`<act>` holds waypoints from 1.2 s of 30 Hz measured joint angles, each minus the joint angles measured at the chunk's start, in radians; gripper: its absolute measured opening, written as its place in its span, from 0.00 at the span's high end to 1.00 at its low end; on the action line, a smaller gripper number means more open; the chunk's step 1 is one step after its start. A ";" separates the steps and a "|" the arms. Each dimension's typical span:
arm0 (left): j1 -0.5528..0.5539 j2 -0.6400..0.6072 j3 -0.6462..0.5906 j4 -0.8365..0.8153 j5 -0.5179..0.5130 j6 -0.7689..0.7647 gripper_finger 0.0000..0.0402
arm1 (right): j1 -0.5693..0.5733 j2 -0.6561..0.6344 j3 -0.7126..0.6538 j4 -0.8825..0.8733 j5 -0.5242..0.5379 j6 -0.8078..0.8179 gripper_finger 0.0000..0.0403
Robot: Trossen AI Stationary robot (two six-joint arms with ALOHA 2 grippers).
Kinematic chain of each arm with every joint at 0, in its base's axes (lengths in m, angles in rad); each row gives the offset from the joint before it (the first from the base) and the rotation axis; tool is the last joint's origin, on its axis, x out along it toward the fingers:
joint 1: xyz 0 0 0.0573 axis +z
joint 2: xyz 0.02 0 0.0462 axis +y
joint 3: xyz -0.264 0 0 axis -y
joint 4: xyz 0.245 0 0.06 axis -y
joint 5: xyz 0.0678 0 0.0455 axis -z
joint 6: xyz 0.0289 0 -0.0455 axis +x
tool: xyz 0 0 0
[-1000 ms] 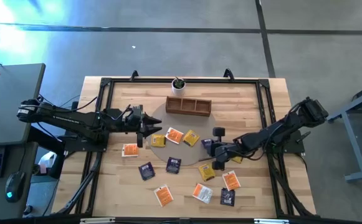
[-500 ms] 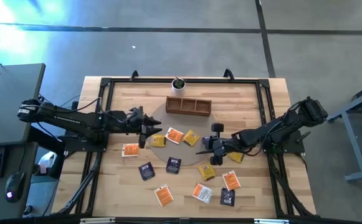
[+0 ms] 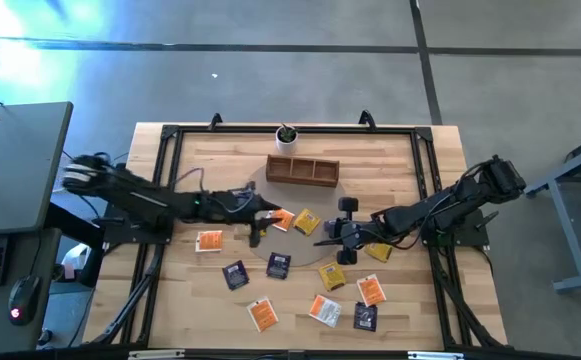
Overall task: Pick & Place Tea
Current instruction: Put the purple tea bag into the right section of the wooden organizer
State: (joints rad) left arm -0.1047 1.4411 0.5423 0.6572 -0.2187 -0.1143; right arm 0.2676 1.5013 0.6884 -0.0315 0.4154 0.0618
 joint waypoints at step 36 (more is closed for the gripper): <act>0.001 0.606 0.605 -0.221 -0.001 0.110 0.62 | 0.000 0.000 0.000 0.058 0.008 -0.044 1.00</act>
State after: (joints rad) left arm -0.1040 2.0476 1.1477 0.4358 -0.2195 -0.0044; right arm 0.2676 1.5013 0.6888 0.0265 0.4232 0.0176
